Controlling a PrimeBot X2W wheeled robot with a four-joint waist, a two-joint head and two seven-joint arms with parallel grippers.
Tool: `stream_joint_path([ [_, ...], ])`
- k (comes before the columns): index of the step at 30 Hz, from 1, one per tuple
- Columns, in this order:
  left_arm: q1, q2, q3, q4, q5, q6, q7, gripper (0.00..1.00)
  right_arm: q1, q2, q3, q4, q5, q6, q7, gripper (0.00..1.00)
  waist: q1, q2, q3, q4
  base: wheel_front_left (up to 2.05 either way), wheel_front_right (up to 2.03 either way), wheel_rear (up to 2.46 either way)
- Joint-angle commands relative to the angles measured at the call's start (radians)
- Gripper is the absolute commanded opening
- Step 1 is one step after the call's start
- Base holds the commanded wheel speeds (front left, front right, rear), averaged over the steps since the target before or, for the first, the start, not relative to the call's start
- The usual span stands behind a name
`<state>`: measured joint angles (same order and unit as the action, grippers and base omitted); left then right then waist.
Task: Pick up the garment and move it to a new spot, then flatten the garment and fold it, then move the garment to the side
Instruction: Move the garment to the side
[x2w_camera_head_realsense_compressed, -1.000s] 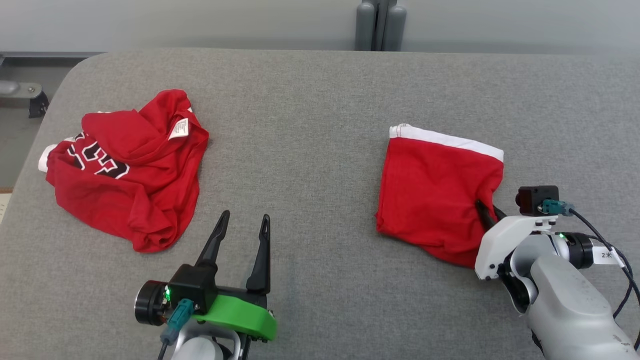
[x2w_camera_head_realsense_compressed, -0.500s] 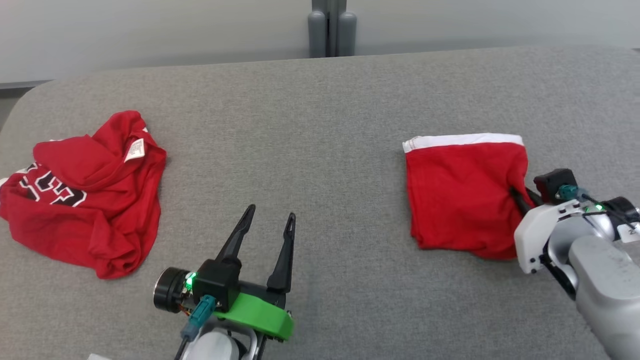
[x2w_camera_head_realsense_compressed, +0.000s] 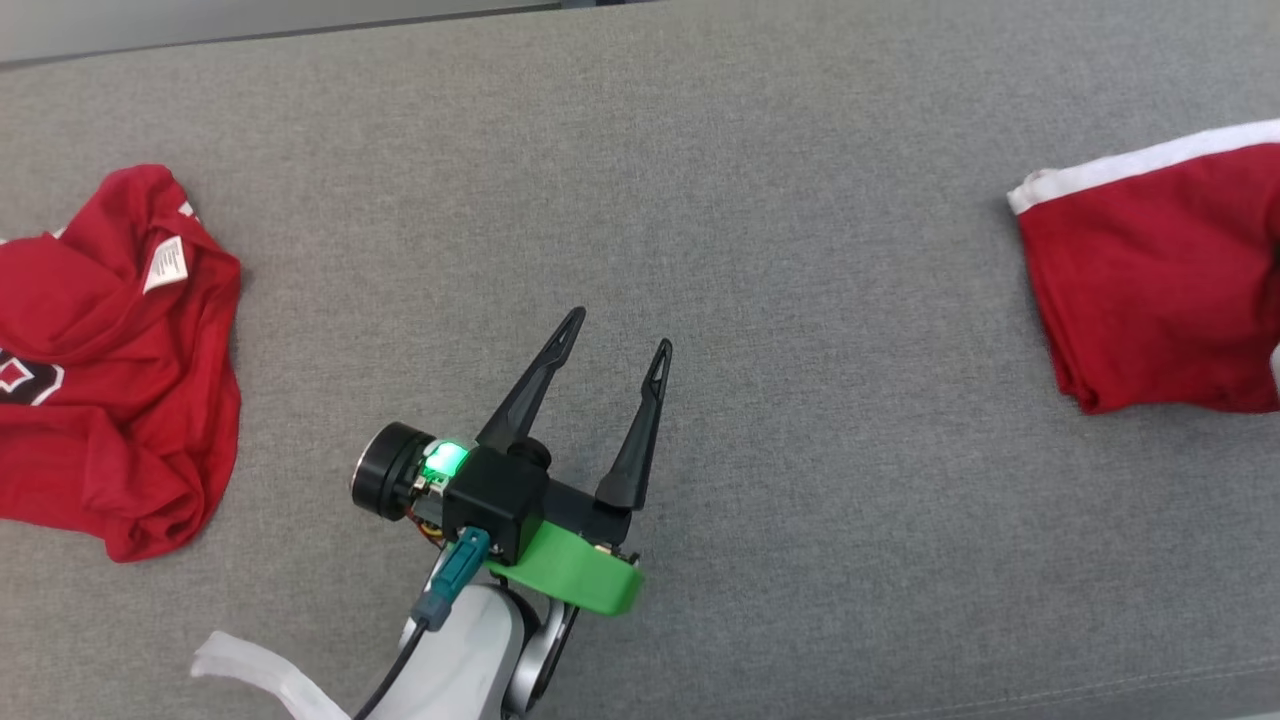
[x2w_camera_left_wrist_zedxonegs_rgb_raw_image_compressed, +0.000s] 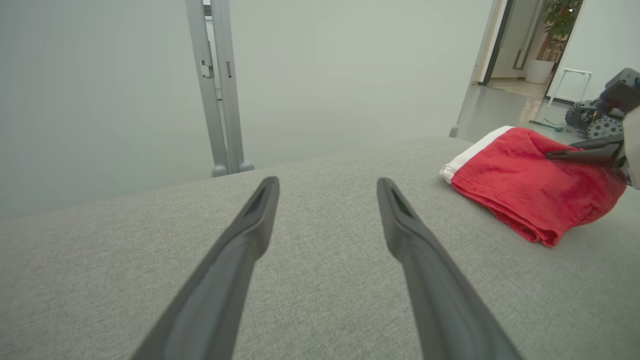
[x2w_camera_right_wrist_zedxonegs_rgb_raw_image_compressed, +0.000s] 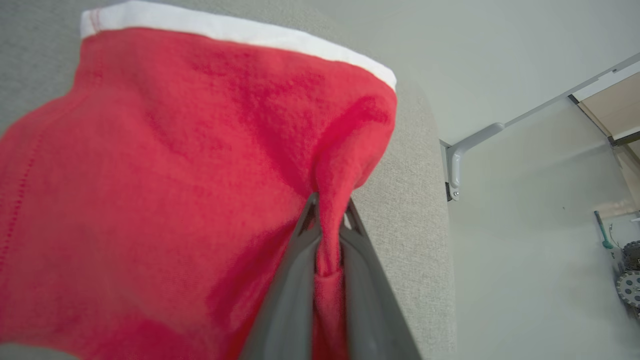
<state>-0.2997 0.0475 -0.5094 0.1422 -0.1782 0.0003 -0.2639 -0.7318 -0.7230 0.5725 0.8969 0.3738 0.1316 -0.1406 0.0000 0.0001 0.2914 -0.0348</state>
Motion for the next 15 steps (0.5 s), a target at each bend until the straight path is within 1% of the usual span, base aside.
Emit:
stream_joint_path([
  [1,-0.022,0.006,0.000,-0.008,-0.003,0.006,0.000,1.00,-0.020,-0.021,0.005,0.011,-0.013,-0.002,-0.012,0.00,0.0000,-0.0001,0.062,-0.003,0.00,0.00,0.00],
  [5,-0.042,0.006,-0.005,-0.029,-0.012,0.011,0.000,1.00,-0.066,-0.063,0.001,0.055,-0.028,-0.002,-0.026,0.00,0.0000,-0.0001,0.089,0.017,0.00,0.00,0.00],
  [8,-0.048,0.006,-0.002,-0.037,-0.015,0.017,0.000,1.00,-0.088,-0.078,-0.007,0.100,-0.043,-0.002,-0.036,0.00,0.0000,-0.0001,0.100,0.029,0.00,0.00,0.00],
  [10,-0.048,0.006,-0.003,-0.039,-0.015,0.016,0.000,1.00,-0.095,-0.075,-0.008,0.127,-0.055,-0.002,-0.041,0.00,0.0000,-0.0001,0.101,0.036,0.00,0.00,0.00],
  [12,-0.044,0.006,-0.003,-0.036,-0.013,0.018,0.000,1.00,-0.111,-0.073,-0.036,0.162,-0.052,-0.002,-0.050,0.00,0.0000,-0.0001,0.099,0.041,0.00,0.00,0.00],
  [14,-0.036,0.006,0.000,-0.032,-0.015,0.020,0.000,1.00,-0.114,-0.056,-0.064,0.197,-0.038,-0.002,-0.057,0.00,0.0000,-0.0001,0.094,0.045,0.00,0.00,0.00],
  [15,-0.029,0.006,0.003,-0.030,-0.018,0.022,0.000,1.00,-0.114,-0.051,-0.070,0.212,-0.047,-0.002,-0.062,0.30,0.0000,-0.0001,0.089,0.046,0.00,0.00,0.00],
])
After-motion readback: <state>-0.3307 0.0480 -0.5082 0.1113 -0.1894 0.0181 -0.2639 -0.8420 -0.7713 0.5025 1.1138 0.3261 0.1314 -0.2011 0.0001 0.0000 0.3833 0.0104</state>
